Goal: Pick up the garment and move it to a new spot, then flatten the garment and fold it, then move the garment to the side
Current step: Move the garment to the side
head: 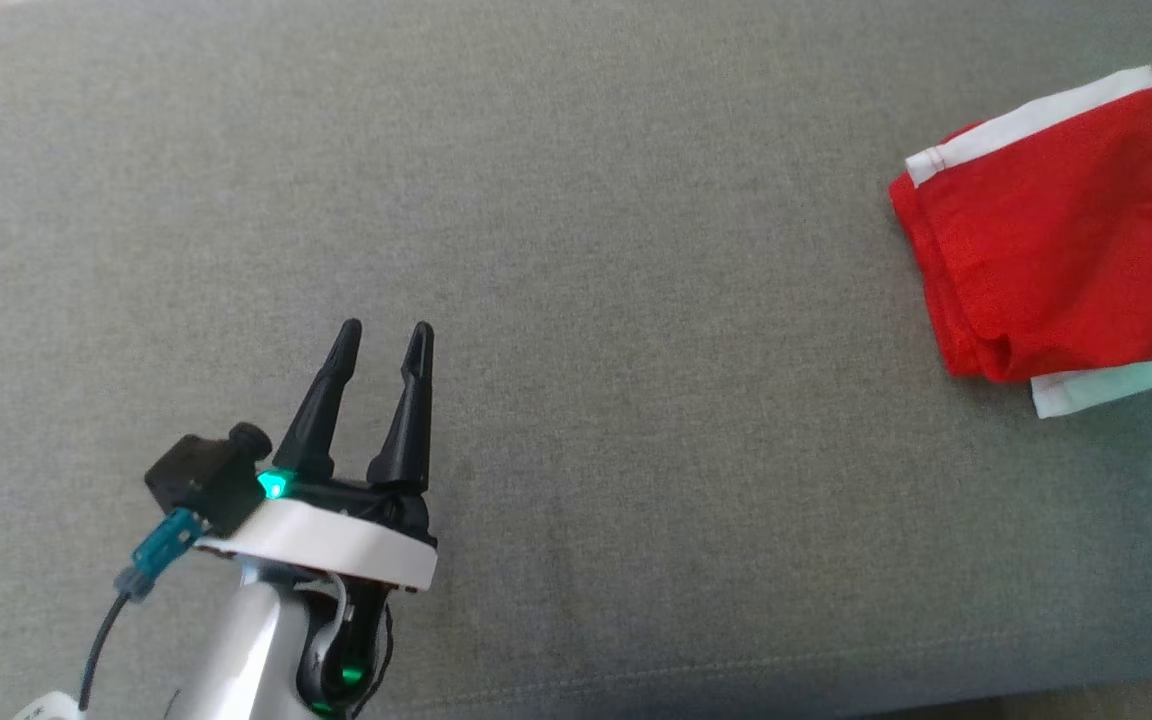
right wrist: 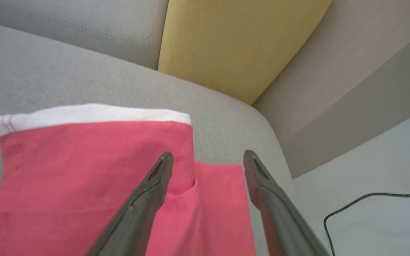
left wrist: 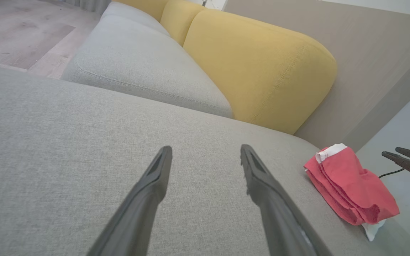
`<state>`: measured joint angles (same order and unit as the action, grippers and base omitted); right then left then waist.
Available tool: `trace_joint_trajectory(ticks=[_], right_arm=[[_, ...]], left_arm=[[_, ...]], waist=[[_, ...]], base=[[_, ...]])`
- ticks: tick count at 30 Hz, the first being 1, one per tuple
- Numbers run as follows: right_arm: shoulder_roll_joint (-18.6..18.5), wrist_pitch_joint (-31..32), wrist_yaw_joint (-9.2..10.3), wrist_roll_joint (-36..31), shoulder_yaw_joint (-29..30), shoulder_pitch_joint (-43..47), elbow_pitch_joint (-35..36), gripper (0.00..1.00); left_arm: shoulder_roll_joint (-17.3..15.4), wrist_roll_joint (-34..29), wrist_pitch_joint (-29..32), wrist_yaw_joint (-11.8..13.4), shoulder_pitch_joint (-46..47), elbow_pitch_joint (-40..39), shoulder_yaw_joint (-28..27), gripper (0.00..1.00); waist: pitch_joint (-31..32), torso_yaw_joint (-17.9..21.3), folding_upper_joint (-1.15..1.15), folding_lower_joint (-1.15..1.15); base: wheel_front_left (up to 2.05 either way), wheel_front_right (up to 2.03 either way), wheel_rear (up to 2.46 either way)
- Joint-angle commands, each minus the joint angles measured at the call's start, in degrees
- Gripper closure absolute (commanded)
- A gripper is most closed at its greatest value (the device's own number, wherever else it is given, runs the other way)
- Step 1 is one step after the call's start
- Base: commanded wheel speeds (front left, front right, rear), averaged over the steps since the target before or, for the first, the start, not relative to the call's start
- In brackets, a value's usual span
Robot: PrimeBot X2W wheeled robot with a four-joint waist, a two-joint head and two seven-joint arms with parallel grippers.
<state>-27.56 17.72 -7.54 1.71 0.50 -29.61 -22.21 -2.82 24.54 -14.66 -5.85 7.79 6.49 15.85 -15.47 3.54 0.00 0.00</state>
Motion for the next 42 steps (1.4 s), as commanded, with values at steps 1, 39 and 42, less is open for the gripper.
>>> trace_joint_trajectory(ticks=[1, 39, 42], right_arm=[[-0.6, -0.2, 0.05, -0.5, -0.6, 0.3, 2.9, 0.00], [24.7, -32.6, 0.05, 2.6, -1.0, 29.8, 11.9, 0.00], [24.7, -32.7, 0.05, 2.5, -1.2, 30.1, 12.2, 0.00]], left_arm=[[-0.1, 0.6, -0.3, 0.2, 0.9, -1.6, -1.7, 0.00], [-0.1, -4.5, -0.3, 4.1, -9.2, -5.6, -4.9, 0.00], [-0.1, -4.2, -0.3, 4.2, -9.4, -6.2, -5.5, 0.00]], waist=[[1.0, -0.3, 0.00, 0.00], [16.8, -5.1, 0.00, 0.00], [16.8, -5.0, 0.00, 0.00]], base=[[0.00, 0.00, 0.00], [0.00, 0.00, 0.00], [0.00, 0.00, 0.00]])
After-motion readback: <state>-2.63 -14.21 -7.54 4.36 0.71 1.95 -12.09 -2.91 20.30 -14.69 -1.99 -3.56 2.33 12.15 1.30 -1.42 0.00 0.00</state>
